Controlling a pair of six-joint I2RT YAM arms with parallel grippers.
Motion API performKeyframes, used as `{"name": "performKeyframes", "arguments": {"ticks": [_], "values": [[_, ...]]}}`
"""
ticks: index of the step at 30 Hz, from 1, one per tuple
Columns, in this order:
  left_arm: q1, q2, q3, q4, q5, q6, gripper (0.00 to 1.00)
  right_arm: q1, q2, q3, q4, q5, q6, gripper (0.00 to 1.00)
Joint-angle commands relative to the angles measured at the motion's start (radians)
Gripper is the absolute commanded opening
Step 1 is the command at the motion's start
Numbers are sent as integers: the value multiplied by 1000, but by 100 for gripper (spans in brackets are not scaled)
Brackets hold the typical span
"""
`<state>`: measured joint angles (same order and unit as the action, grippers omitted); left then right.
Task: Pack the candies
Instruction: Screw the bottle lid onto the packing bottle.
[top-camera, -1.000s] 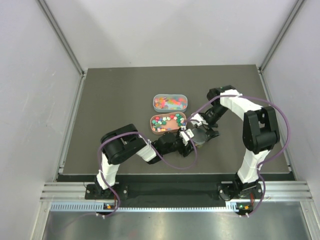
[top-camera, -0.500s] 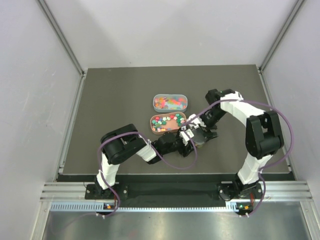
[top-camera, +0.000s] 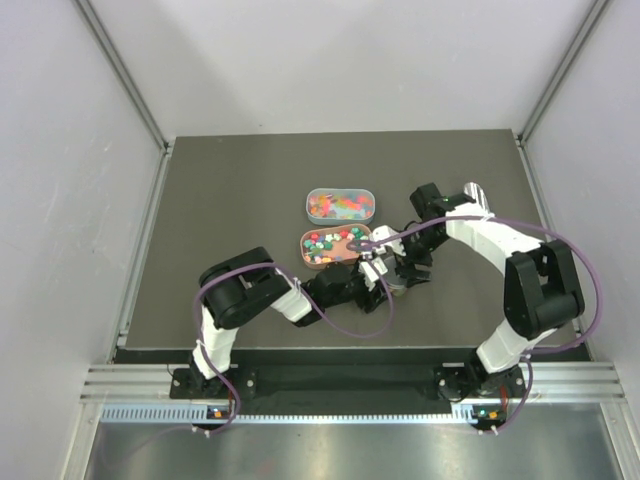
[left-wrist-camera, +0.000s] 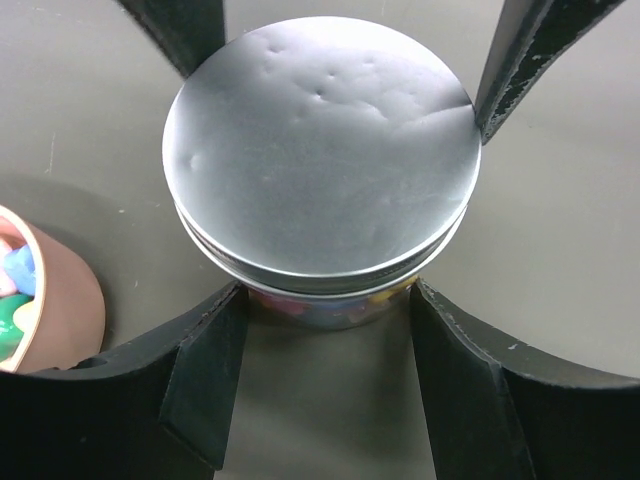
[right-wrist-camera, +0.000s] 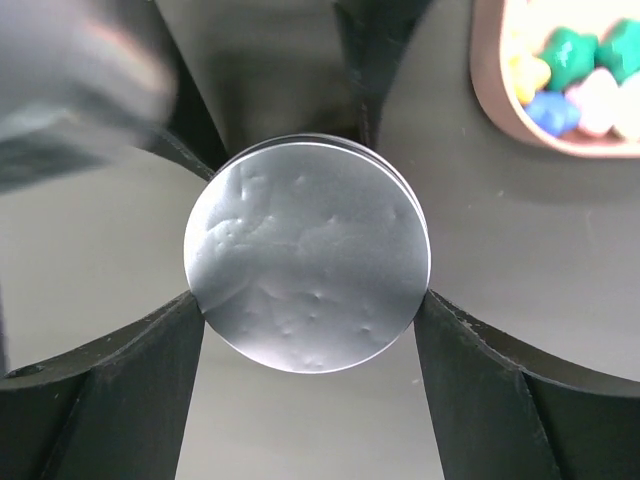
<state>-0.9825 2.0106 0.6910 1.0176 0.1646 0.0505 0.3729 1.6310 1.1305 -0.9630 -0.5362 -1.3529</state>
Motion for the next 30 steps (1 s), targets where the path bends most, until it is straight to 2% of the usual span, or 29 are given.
{"name": "performKeyframes", "arguments": {"ticks": [1,13,19,22,23,24,30], "values": [[15,50,-59,-332,-46,-3,67,34,46,-66,125,10,230,73],[15,53,-58,-318,-59,-5,67,72,18,-130,241,94,530,73],[16,50,-59,-320,-62,-6,67,89,-23,-120,224,113,587,73],[16,50,-61,-318,-62,-8,67,89,-45,-112,208,120,551,77],[16,53,-64,-317,-65,-8,67,87,-45,-107,192,125,538,84],[16,53,-64,-315,-65,-8,67,87,-45,-103,182,127,526,100],[15,53,-62,-321,-65,-8,67,84,-92,-80,121,134,477,100]]}}
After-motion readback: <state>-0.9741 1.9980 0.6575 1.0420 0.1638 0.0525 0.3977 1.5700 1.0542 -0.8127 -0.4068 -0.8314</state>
